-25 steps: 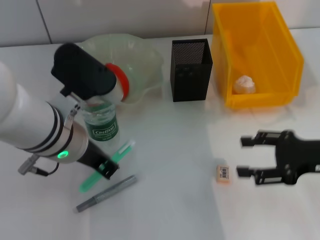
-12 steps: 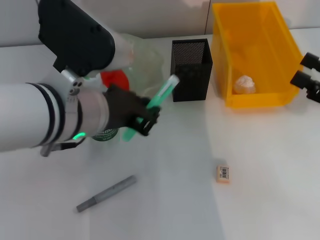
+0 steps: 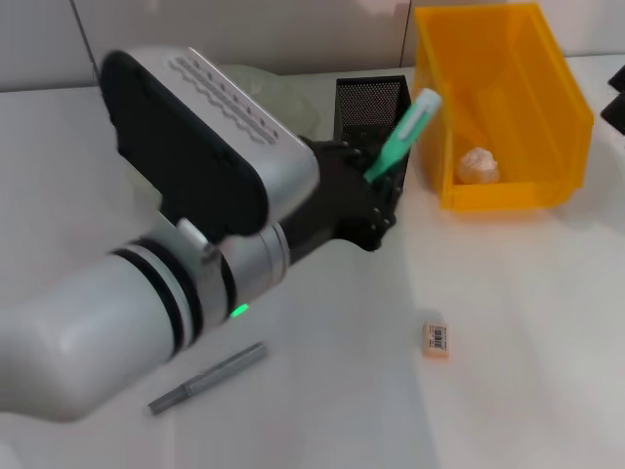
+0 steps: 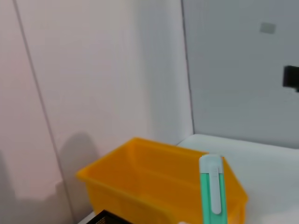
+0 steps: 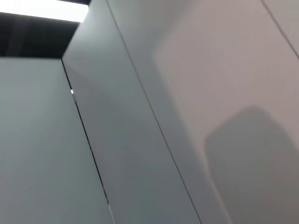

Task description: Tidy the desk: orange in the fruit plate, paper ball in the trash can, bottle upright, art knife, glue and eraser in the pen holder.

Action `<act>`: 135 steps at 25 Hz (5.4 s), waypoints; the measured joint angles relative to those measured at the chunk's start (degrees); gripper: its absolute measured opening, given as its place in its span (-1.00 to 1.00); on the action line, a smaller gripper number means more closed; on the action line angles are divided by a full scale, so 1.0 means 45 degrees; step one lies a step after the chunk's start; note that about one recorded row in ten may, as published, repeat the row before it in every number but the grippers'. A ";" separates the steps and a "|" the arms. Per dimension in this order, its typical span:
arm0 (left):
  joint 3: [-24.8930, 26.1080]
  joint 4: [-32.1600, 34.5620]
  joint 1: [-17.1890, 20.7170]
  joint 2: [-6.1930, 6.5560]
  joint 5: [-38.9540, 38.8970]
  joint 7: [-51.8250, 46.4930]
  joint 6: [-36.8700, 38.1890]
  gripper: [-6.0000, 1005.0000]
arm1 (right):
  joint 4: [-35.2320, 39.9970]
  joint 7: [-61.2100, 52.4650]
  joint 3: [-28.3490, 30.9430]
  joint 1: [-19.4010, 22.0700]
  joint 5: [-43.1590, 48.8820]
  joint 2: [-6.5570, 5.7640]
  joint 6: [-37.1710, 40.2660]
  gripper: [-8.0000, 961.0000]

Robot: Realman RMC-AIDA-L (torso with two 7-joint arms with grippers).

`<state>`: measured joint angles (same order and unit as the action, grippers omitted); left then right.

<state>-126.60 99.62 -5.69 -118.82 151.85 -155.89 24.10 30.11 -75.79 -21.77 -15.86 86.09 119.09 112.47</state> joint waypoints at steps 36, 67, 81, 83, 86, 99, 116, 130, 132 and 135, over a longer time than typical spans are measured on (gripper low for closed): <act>-0.1980 -0.3647 -0.0673 -0.0079 0.0118 0.1440 -0.6207 -0.60 | -0.7394 0.6807 0.0324 -0.1147 -0.0344 0.0138 -0.0555 0.63; -0.2271 -0.3953 -0.0796 -0.0078 0.0142 0.2261 -0.6274 -0.59 | -0.7412 0.6368 -0.0736 -0.1938 -0.0203 0.0036 -0.2343 -0.11; -0.2238 -0.3865 -0.0793 -0.0059 0.0142 0.2260 -0.6206 -0.59 | -0.7033 0.5893 -0.0969 -0.1899 -0.0204 0.0039 -0.2383 -0.36; -0.2238 -0.3860 -0.0791 -0.0059 0.0141 0.2260 -0.6197 -0.59 | -0.7028 0.5887 -0.0968 -0.1890 -0.0204 0.0038 -0.2383 -0.42; -0.2238 -0.3861 -0.0783 -0.0059 0.0142 0.2260 -0.6194 -0.59 | -0.7026 0.5886 -0.0965 -0.1882 -0.0204 0.0039 -0.2383 -0.46; -0.2256 -0.3869 -0.0803 -0.0037 0.0144 0.2321 -0.6181 -0.59 | -0.6899 0.5911 -0.1138 -0.1846 -0.0225 0.0037 -0.2459 -0.64; -0.2316 -0.3970 -0.0789 -0.0044 0.0142 0.2598 -0.6375 -0.27 | -0.6886 0.5915 -0.1151 -0.1805 -0.0204 0.0038 -0.2489 -0.65; -0.2136 -0.3126 0.0094 0.0142 -0.0033 0.2175 -0.6340 0.58 | -0.5934 0.5538 0.0222 -0.1240 -0.0339 0.0038 -0.2134 -0.65; -0.2124 -0.2965 0.0146 0.0201 -0.0049 0.1916 -0.6315 0.58 | -0.5669 0.5443 0.0543 -0.1172 -0.0345 0.0037 -0.2053 -0.65; -0.1993 -0.2253 0.0042 0.0632 -0.0055 0.0726 -0.5779 0.58 | -0.5112 0.5058 0.0786 -0.1104 -0.0350 0.0028 -0.2027 -0.65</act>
<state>-135.57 89.48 -5.50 -115.98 151.60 -152.62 -1.91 7.11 -53.03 -18.23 -20.82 84.51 119.22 103.35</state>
